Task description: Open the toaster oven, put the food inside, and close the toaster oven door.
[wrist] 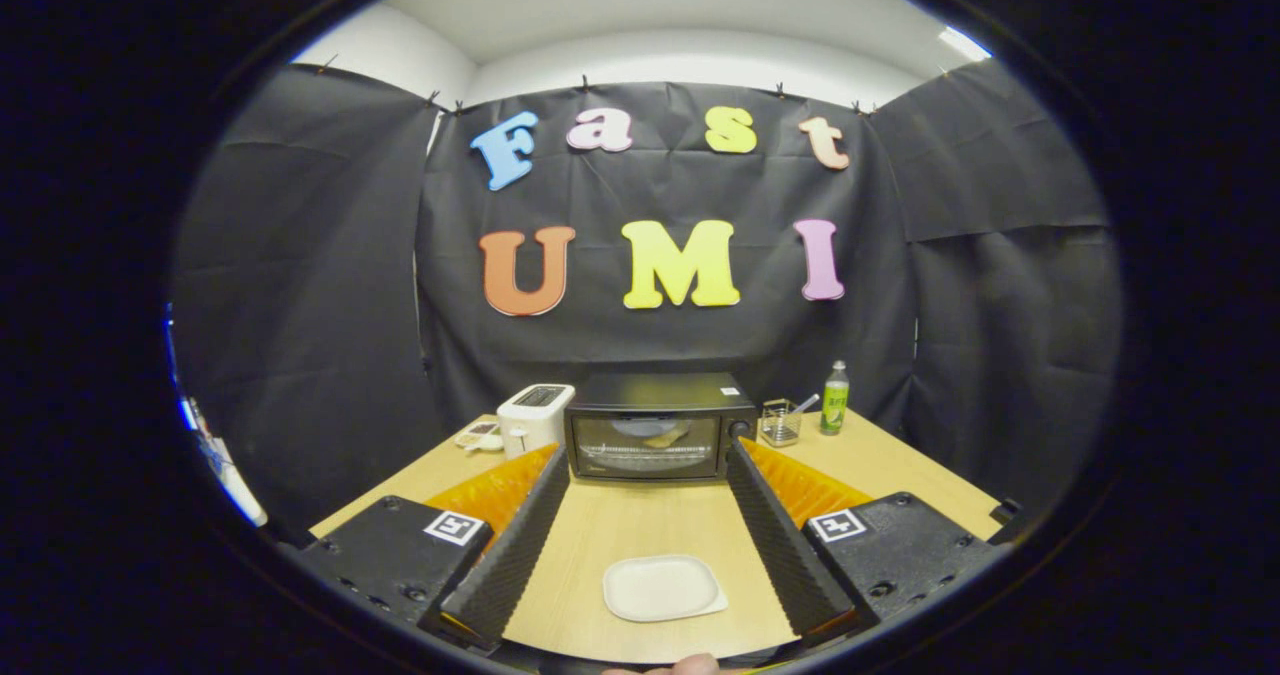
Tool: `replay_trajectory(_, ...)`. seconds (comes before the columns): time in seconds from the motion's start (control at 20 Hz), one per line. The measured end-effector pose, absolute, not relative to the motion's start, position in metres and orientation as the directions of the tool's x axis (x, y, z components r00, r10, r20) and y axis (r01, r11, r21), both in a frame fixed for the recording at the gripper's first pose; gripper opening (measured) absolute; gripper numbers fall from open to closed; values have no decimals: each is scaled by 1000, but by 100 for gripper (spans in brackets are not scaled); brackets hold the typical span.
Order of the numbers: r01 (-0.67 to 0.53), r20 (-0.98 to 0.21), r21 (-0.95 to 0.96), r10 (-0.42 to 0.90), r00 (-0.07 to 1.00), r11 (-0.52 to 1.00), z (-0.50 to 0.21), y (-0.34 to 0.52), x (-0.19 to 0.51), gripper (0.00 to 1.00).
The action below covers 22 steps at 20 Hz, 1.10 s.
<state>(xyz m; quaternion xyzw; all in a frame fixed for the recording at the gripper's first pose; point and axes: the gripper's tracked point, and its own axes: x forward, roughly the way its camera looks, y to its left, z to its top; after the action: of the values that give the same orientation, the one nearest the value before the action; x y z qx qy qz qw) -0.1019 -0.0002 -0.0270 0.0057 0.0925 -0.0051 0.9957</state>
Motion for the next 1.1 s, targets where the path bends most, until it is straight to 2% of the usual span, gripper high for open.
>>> replay_trajectory(0.3, 28, -187, 26, -23, 982, 999, -27, 1, -115, 100)
replay_trajectory(0.6, 78, -128, 0, -78, 989, 997, -4, -11, -138, 100)
replay_trajectory(0.9, 31, -165, 32, -25, 986, 999, -12, -2, -136, 100)
replay_trajectory(1.1, 19, -147, 67, -9, 989, 998, -9, -2, -134, 100)
